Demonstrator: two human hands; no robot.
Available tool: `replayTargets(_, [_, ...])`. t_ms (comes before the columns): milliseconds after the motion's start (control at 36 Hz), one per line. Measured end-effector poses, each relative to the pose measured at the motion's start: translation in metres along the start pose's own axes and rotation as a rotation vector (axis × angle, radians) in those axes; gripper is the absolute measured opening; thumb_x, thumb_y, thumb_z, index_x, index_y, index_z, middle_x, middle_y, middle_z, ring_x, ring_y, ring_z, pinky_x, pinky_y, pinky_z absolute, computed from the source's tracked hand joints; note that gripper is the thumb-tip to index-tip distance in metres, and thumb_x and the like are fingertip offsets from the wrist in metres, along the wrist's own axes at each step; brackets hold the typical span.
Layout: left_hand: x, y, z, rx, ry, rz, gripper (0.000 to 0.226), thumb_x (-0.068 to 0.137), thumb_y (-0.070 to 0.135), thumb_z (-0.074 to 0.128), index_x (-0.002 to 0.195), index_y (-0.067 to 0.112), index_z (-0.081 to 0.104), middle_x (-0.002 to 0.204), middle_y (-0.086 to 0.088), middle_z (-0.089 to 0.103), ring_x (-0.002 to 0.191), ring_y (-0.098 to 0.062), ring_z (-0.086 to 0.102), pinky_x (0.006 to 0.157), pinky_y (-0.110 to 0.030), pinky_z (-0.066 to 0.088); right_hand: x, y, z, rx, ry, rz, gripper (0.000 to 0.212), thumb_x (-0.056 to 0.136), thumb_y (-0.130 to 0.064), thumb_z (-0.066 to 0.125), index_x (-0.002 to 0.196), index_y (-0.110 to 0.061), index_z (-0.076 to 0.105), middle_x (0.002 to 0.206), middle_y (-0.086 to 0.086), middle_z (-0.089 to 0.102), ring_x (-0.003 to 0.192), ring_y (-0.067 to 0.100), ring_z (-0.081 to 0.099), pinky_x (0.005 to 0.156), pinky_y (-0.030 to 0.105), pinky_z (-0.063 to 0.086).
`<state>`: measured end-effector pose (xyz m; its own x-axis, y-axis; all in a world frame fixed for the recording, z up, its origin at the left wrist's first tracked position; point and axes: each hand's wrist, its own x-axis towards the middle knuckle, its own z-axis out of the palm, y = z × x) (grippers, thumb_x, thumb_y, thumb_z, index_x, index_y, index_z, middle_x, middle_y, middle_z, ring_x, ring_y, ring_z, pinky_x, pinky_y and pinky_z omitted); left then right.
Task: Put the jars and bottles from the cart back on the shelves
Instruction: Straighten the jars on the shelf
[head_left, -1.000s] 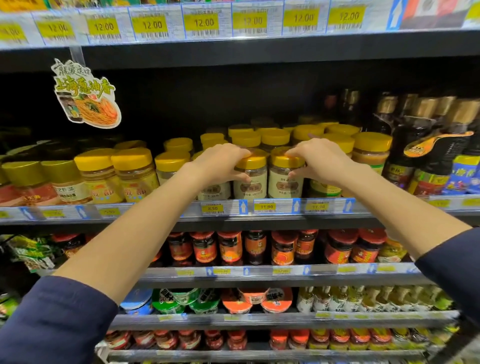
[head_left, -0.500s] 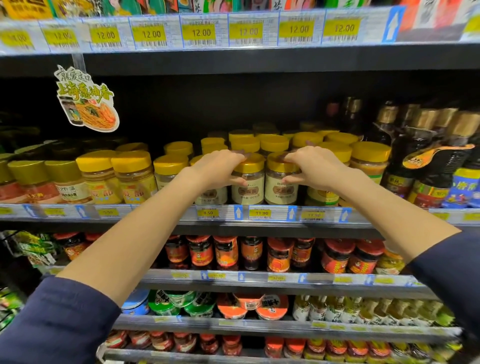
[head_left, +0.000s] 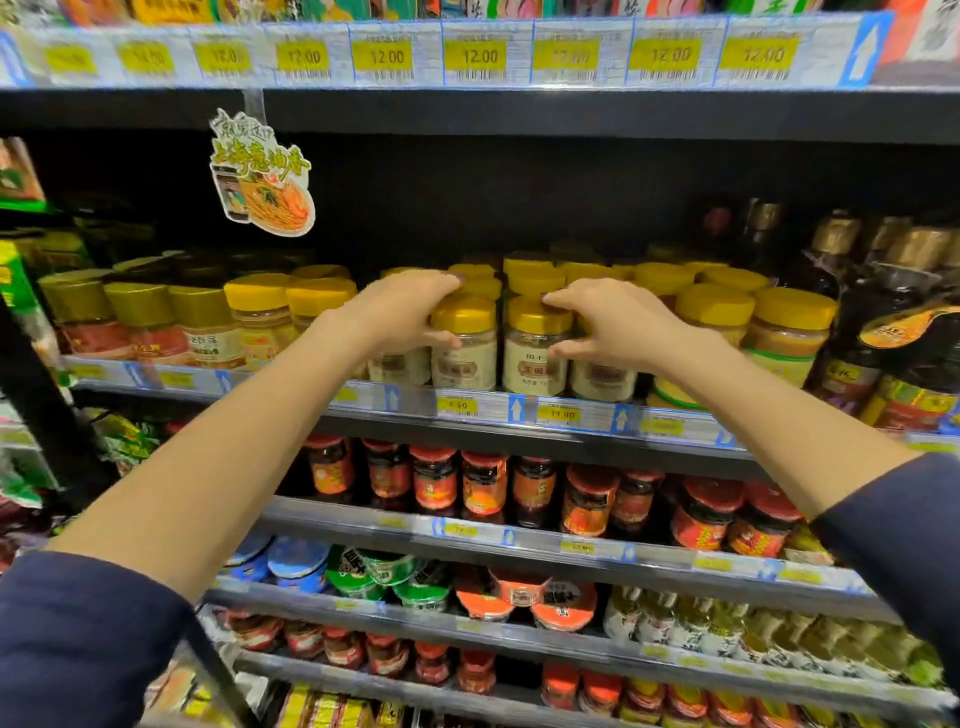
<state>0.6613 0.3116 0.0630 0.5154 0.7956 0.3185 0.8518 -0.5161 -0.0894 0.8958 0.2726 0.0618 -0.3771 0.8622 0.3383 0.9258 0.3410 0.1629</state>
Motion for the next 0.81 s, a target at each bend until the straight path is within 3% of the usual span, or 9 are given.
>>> replayTargets(167, [-0.012,-0.033,-0.004,0.008,-0.004,0.004,0.077,0.083,0.04,0.065,0.145,0.012,0.028,0.151,-0.007,0.034,0.138,-0.023,0.032,0.11,-0.033,0.029,0.024,-0.032,0.002,0.012,-0.002,-0.004,0.065,0.084,-0.045,0.061,0.14,-0.022,0.038,0.137,0.003,0.05,0.124,0.025,0.048,0.093,0.037,0.044])
replayTargets(417, [-0.012,-0.083,0.0,0.021,-0.103,0.041,0.068,0.082,0.045,0.065,0.137,0.016,0.037,0.137,-0.007,0.047,0.122,-0.026,0.047,0.099,-0.039,0.041,0.053,-0.079,0.005,0.022,0.006,0.075,0.066,0.082,-0.047,0.062,0.139,-0.021,0.04,0.135,0.005,0.051,0.122,0.026,0.049,0.093,0.039,0.045])
replayTargets(611, [-0.013,-0.099,0.01,0.05,-0.128,0.115,0.073,0.085,0.046,0.06,0.144,0.018,0.027,0.144,-0.006,0.04,0.129,-0.026,0.041,0.104,-0.039,0.037,0.059,-0.101,0.016,-0.004,0.004,0.159,0.062,0.083,-0.047,0.062,0.137,-0.023,0.044,0.132,0.003,0.055,0.118,0.024,0.052,0.081,0.033,0.045])
replayTargets(806, [-0.014,-0.098,0.011,0.08,-0.083,0.159,0.064,0.086,0.047,0.057,0.14,0.019,0.036,0.137,-0.007,0.048,0.124,-0.028,0.046,0.1,-0.038,0.039,0.06,-0.107,0.014,-0.028,0.019,0.2,0.056,0.083,-0.045,0.063,0.133,-0.024,0.05,0.13,0.002,0.059,0.119,0.025,0.052,0.085,0.036,0.047])
